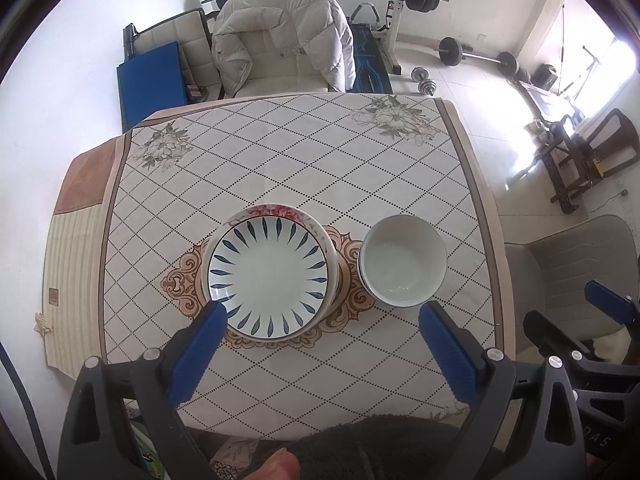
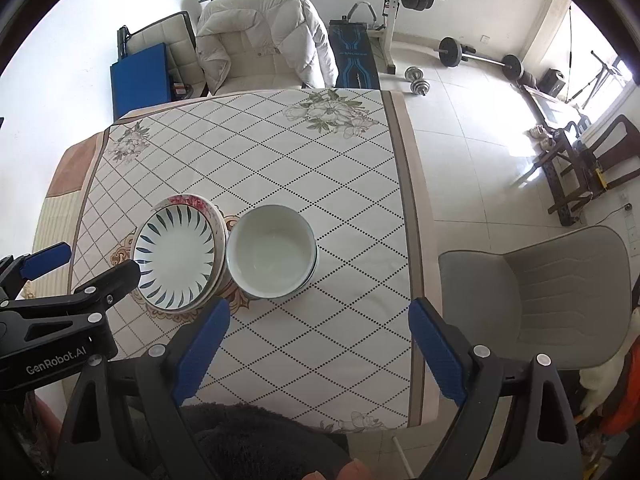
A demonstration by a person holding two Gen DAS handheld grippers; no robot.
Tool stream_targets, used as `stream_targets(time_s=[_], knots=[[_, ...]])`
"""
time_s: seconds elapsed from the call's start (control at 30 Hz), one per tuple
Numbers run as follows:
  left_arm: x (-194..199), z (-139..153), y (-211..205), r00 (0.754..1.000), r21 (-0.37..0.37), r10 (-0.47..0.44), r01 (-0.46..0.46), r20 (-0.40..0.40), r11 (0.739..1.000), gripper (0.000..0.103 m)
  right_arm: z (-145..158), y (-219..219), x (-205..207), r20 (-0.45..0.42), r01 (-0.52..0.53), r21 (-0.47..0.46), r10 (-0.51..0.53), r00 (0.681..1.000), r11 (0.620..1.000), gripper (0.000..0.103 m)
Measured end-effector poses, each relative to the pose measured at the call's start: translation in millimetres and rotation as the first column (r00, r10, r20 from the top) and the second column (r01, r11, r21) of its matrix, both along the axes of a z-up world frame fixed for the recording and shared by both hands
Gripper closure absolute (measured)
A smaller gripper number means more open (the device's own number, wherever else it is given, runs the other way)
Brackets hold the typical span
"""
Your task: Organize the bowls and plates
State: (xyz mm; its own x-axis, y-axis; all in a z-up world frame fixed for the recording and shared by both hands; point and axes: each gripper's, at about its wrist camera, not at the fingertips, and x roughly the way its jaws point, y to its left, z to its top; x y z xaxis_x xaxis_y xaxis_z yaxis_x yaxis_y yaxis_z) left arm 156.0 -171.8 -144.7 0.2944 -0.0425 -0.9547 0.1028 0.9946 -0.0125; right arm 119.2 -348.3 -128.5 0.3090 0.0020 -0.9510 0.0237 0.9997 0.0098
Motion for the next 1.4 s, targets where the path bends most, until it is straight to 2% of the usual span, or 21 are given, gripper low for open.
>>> stream_targets(time_s=[0.3, 0.6, 0.67, 0.7, 0.77, 0.83, 0.93, 1.03, 1.13, 1.27, 1.37, 1.4], knots=[[-15.9, 13.3, -0.1, 1.000, -0.001, 0.004, -0.004, 0.024, 1.000, 0.004, 14.8, -0.2, -17.0, 0.024, 0.007, 0.013, -0.008, 1.000, 1.000, 0.010], [-7.6, 7.9, -7.8, 1.000, 0.012, -0.019, 0.019, -0.008, 1.000, 0.004, 12.2, -15.2, -13.1, 0.022, 0.045, 0.032, -0.046, 0.999, 0.998, 0.010], [-0.6, 1.2, -11.8, 0.999, 0.025, -0.046, 0.047, -0.026, 0.999, 0.004, 8.4, -23.0, -8.7, 0.022, 0.068, 0.045, -0.069, 0.997, 0.997, 0.007], [4.4, -2.0, -14.5, 0.997, 0.032, -0.067, 0.068, -0.029, 0.997, 0.004, 4.8, -27.9, -5.6, 0.021, 0.084, 0.058, -0.086, 0.996, 0.995, 0.000], [16.4, -10.5, -19.6, 0.995, 0.069, -0.098, 0.100, -0.032, 0.993, 0.004, -3.9, -37.8, 0.3, 0.026, 0.111, 0.082, -0.113, 0.993, 0.990, 0.000], [32.1, -23.6, -21.0, 0.993, 0.110, -0.105, 0.110, -0.049, 0.988, 0.004, -19.4, -48.3, 8.7, -0.001, 0.134, 0.127, -0.135, 0.991, 0.983, 0.000], [59.4, -50.7, -21.9, 0.986, 0.112, -0.122, 0.135, -0.115, 0.985, 0.004, -52.1, -61.1, 22.7, -0.051, 0.172, 0.192, -0.165, 0.985, 0.966, 0.000], [85.6, -78.2, -27.0, 0.968, 0.069, -0.165, 0.180, -0.189, 0.981, 0.004, -90.3, -72.2, 35.4, -0.114, 0.226, 0.271, -0.202, 0.973, 0.936, 0.000], [106.8, -101.9, -42.1, 0.936, 0.035, -0.241, 0.259, -0.256, 0.965, 0.004, -132.9, -79.3, 46.8, -0.196, 0.293, 0.344, -0.237, 0.951, 0.892, 0.000], [126.7, -126.4, -69.9, 0.882, 0.014, -0.358, 0.380, -0.306, 0.925, 0.005, -188.4, -81.5, 57.7, -0.305, 0.376, 0.443, -0.257, 0.917, 0.814, 0.000], [144.1, -146.2, -83.3, 0.843, -0.040, -0.401, 0.415, -0.357, 0.909, 0.007, -210.6, -79.5, 62.2, -0.341, 0.406, 0.472, -0.262, 0.903, 0.783, 0.000], [149.9, -153.1, -86.6, 0.832, -0.057, -0.415, 0.426, -0.369, 0.903, 0.007, -230.6, -76.8, 64.3, -0.376, 0.433, 0.512, -0.259, 0.890, 0.742, 0.000]])
